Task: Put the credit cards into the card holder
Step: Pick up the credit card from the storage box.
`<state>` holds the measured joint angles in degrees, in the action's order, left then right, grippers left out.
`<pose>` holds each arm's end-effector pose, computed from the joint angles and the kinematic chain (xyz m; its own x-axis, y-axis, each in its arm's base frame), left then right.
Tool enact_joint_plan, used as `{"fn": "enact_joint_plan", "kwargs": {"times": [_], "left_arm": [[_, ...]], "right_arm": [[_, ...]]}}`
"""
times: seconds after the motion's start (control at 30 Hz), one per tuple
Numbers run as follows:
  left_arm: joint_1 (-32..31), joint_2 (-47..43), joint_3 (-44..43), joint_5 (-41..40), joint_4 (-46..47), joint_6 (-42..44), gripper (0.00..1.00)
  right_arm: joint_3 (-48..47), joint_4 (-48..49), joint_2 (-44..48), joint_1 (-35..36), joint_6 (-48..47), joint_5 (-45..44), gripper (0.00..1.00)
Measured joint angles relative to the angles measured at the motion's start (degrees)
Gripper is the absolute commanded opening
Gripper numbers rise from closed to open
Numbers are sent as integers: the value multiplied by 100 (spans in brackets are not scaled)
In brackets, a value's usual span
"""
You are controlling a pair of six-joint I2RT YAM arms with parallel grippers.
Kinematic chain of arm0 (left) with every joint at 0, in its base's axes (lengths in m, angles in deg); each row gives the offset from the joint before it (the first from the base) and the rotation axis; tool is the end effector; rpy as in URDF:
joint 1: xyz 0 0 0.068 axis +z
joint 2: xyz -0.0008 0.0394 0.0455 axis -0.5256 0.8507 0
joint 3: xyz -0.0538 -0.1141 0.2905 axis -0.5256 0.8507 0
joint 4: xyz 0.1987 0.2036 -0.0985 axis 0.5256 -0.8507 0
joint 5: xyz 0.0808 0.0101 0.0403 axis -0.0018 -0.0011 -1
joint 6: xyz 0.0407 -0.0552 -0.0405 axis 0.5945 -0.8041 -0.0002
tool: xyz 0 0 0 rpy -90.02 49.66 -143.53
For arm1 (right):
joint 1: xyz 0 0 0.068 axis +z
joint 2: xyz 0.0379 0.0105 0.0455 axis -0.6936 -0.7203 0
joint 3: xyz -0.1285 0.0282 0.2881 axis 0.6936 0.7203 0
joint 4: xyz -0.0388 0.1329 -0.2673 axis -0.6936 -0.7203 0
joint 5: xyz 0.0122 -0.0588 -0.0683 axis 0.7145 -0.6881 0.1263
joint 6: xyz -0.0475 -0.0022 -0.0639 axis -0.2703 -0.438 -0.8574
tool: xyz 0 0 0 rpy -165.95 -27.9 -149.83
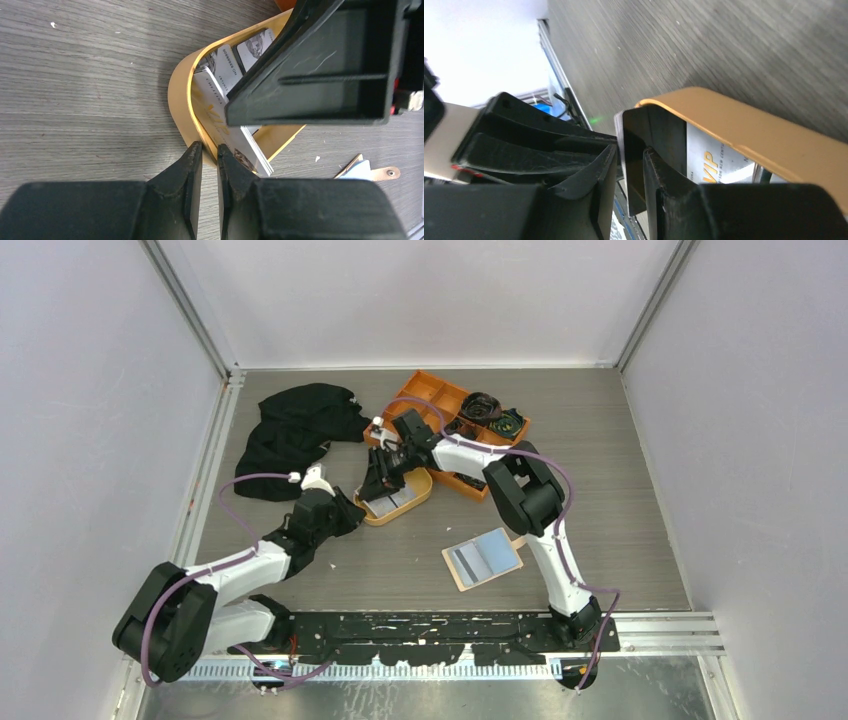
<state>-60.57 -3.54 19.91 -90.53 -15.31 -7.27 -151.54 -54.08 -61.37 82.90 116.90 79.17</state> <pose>0.2260 -0.1173 0.1496 -0.6154 -0.4989 -0.6102 -0.0620 0.8024 -0.5935 0.4095 0.3979 0.1441 -0.9441 -0.2519 -0.2129 -0.3054 0.4241 0.8525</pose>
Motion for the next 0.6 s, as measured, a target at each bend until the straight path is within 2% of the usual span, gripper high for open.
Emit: {"fn": "enact_joint_plan", "kwargs": {"times": [0.3,0.5,0.6], "left_arm": [[2,50,-35,66,0,9,17],[2,55,-44,70,-9,13,17],[2,57,-48,105,-9,13,17]], "right_arm": [[-396,-1233,26,70,-1143,-664,37],[-457,-1585,181,63,-1687,-1204,30],[-444,-1823,184,22,-1856,-1379,30]]}}
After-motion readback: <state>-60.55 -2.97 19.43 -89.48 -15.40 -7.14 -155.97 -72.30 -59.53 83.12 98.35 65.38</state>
